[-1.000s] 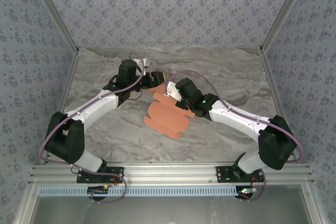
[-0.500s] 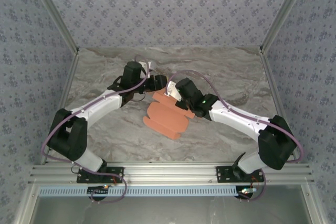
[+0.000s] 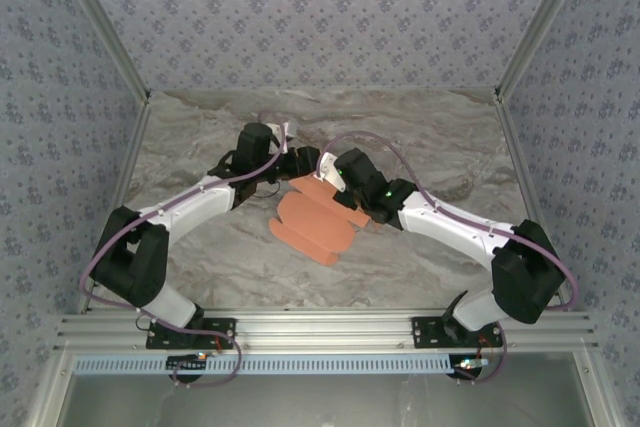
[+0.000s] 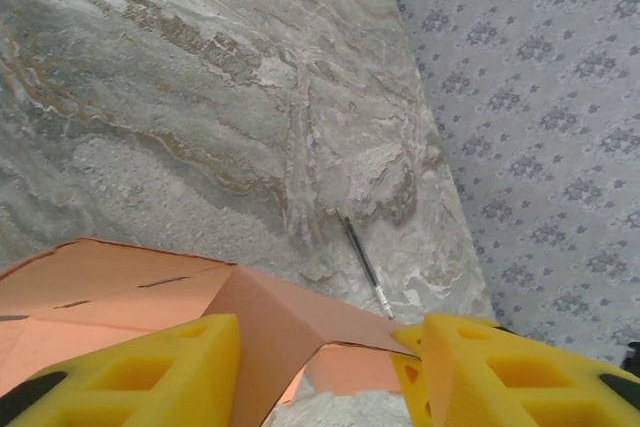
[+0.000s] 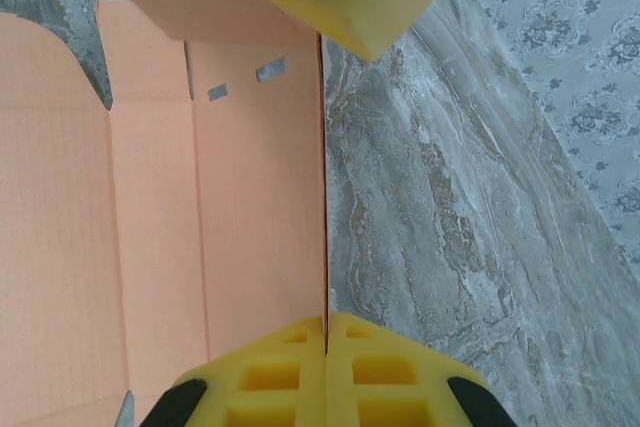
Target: Fold the paper box
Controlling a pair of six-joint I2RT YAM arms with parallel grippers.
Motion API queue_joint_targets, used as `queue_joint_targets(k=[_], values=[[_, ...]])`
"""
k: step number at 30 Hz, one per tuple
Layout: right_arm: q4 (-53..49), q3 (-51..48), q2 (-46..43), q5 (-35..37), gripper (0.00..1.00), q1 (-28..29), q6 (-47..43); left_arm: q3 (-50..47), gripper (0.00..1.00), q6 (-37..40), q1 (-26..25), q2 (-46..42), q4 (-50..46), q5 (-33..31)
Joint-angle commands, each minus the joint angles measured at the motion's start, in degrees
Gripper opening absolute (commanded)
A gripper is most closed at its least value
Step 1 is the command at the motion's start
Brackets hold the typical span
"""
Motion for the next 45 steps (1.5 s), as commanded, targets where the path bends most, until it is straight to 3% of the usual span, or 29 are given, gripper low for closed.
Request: queue_joint_targets(k=[1, 10, 18, 24, 32, 38, 45], values=[[2.1, 2.2, 0.2, -0.3, 0.0, 0.1, 2.2, 0.2, 0.48, -2.3, -1.1, 1.1, 4.1, 2.5], [1.9, 2.4, 0.8, 0.3, 0.0, -0.1, 1.9, 1.0, 0.41, -3.5, -1.5, 2.7, 5.5, 3.7], [-1.3, 2.0, -0.9, -0.8, 0.0, -1.5, 1.6, 0.4, 0.47, 0.4, -0.1, -0.2, 1.1, 2.2], [-8.7, 3.6, -2.8, -8.1, 0.0, -4.3, 3.7, -4.5, 0.53, 9.1, 1.6, -7.0, -4.4, -1.7], [-20.4, 11.1, -4.4, -21.8, 0.0, -9.7, 8.8, -13.5, 0.54, 19.0, 2.4, -14.4, -2.2, -1.8], [-25.6, 14.9, -5.0, -32.0, 0.0, -13.2, 10.1, -14.6, 0.54, 26.5, 0.5, -13.9, 0.2, -4.9], [-25.1, 15.0, -5.9, -34.4, 0.0, -14.7, 10.7, -11.0, 0.54, 30.0, 0.2, -10.0, -0.6, -11.1]])
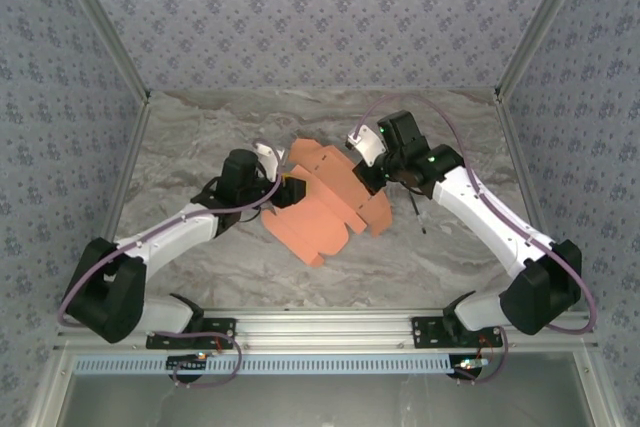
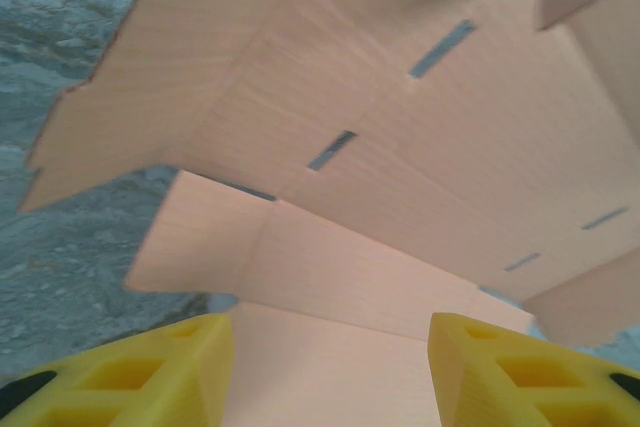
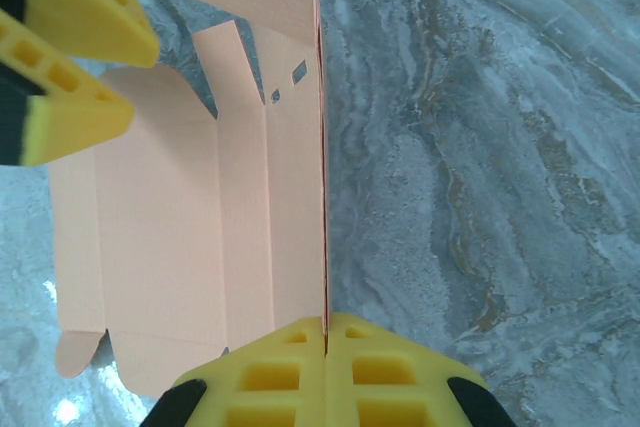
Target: Fold the paper box
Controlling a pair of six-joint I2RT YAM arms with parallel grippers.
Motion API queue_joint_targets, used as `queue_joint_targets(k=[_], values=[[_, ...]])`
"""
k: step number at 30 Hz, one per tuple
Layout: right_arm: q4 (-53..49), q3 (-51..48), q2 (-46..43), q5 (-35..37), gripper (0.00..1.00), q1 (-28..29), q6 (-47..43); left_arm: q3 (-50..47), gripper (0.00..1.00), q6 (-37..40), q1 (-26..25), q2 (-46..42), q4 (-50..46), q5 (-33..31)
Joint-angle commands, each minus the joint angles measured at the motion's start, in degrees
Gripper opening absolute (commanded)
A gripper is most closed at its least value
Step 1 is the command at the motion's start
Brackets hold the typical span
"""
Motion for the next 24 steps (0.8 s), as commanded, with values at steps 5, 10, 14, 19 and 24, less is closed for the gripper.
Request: queue_joint_targets(k=[5, 10, 14, 19, 24], values=[[-1.2, 1.1, -1.3, -3.8, 0.0, -0.4, 1.5, 5.1, 0.55, 5.4, 0.5, 3.9, -0.6, -7.7], [-0.4, 0.5, -1.2, -3.6, 0.0, -0.5, 1.6, 6.8, 0.55, 5.4, 0.8, 6.0, -2.3, -9.7], [0.1, 0.1, -1.1, -3.6, 0.0, -0.5, 1.7, 6.2, 0.55, 4.9, 0.7, 6.1, -1.8, -10.1], [0.7, 0.0, -0.7, -3.8, 0.0, -0.5, 2.1, 6.1, 0.52, 4.0, 0.7, 6.8, -1.4, -6.1], [1.2, 0.0, -0.5, -2.8, 0.0, -0.5, 2.7, 4.2, 0.43, 1.4, 0.6, 5.5, 1.6, -0.8]])
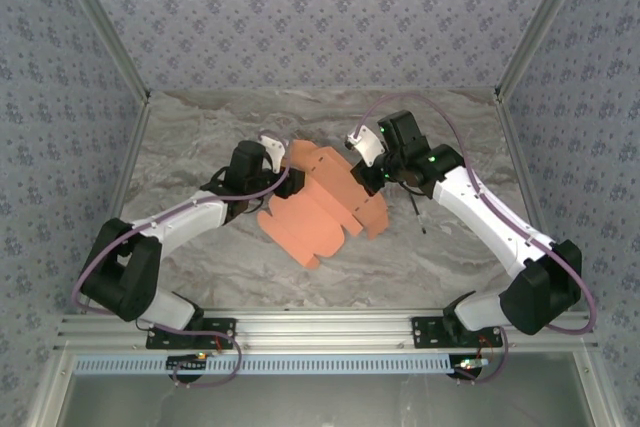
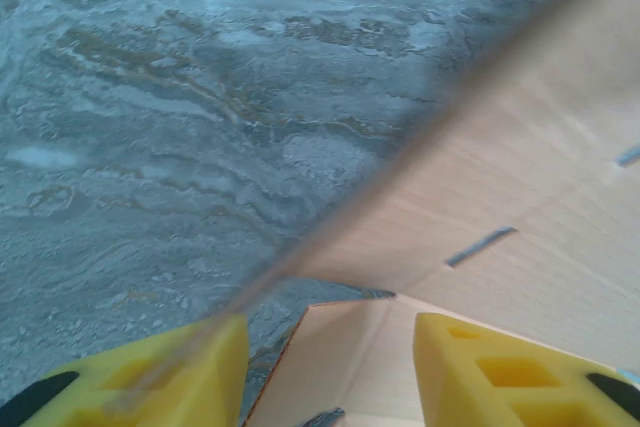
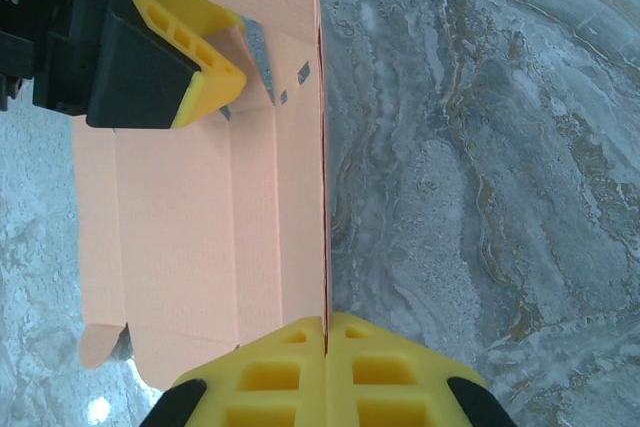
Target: Fold the paper box
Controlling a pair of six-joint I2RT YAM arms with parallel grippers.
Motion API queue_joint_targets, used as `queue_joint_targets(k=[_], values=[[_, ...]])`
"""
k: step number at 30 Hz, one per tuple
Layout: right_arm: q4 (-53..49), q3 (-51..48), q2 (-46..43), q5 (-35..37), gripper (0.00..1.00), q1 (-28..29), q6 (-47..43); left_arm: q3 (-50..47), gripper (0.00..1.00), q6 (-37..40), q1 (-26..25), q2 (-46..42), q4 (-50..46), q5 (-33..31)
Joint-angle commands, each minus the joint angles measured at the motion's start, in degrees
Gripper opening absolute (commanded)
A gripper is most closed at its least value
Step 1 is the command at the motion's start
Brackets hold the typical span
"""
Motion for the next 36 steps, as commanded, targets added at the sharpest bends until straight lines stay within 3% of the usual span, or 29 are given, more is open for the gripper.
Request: queue_joint_targets(k=[1, 12, 29, 36], values=[[0.9, 0.0, -0.5, 0.1, 0.0, -0.4, 1.6, -1.1, 0.42, -1.7, 0.0, -1.4, 3.0, 4.8], [2.9, 0.0, 0.3, -0.4, 0.0, -0.6, 3.7, -2.9, 0.38, -2.1, -1.7, -0.5, 6.1, 8.6], [4.7, -0.8, 1.6, -2.9, 0.0, -0.5, 5.6, -1.7, 0.45, -2.0, -5.4, 8.2, 11.1, 8.8], [3.5, -0.9, 2.2, -0.8, 0.0, -0.6, 4.3, -1.7, 0.48, -1.5, -5.4, 6.9, 11.0, 9.9]])
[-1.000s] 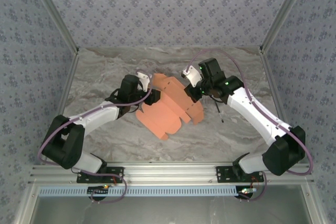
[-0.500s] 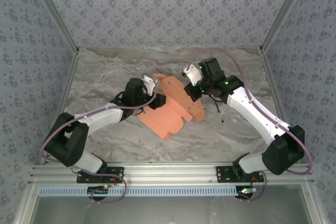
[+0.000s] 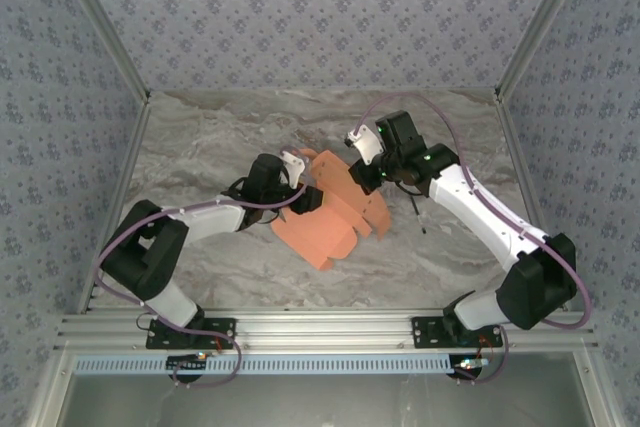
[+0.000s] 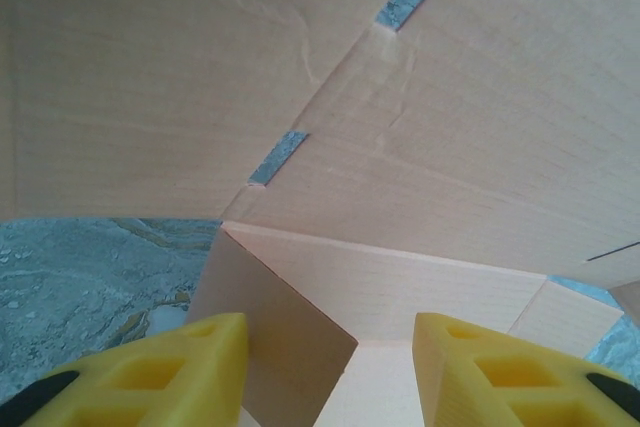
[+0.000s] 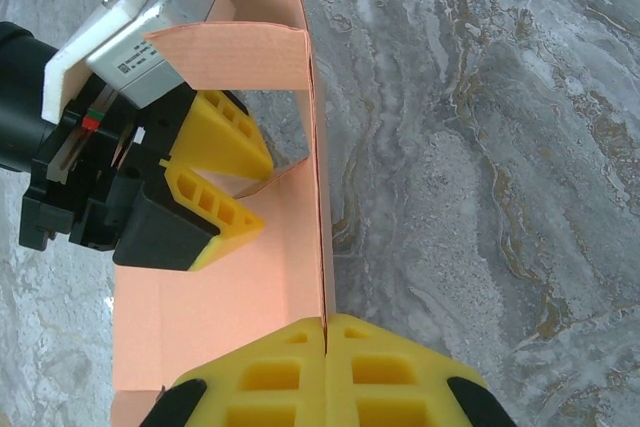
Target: Fold the paper box
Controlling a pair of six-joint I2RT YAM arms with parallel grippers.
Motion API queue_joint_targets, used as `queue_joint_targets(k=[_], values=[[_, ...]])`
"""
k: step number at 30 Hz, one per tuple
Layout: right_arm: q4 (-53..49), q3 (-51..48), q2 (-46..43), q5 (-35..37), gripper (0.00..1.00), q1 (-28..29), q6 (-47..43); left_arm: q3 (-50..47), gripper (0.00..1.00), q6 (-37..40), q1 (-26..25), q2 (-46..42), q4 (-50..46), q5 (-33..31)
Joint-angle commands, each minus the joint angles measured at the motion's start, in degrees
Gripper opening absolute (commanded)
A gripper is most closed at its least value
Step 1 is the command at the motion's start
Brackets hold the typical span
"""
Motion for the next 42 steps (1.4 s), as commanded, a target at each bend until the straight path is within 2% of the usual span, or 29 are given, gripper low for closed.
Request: queue_joint_targets(k=[1, 15, 26, 31, 34, 42], values=[[1.2, -0.2, 0.3, 0.7, 0.0, -0.2, -0.5, 1.1, 0.48, 0.4, -0.7, -2.0, 0.9, 2.1], [-2.2, 1.4, 2.7, 17.8, 0.0, 3.6, -6.3, -3.7, 0.55, 0.3, 4.1, -14.3, -5.1, -1.1], [5.4, 0.5, 9.1, 38.8, 0.0, 12.6, -15.5, -7.9, 0.58, -8.7, 12.7, -20.3, -8.7, -8.6], [12.5, -3.0, 9.0, 43.6, 0.0, 15.5, -22.9, -9.3, 0.6, -12.6, 17.7, -18.9, -7.5, -9.2], [19.2, -8.0, 7.9, 44.0, 0.0, 16.6, -29.1, -7.6, 0.6, -12.7, 19.5, -16.2, -9.0, -9.4], [32.6, -15.8, 6.6, 43.6, 0.0, 16.8, -40.9, 1.4, 0.58, -10.7, 20.2, -5.2, -12.3, -9.3]])
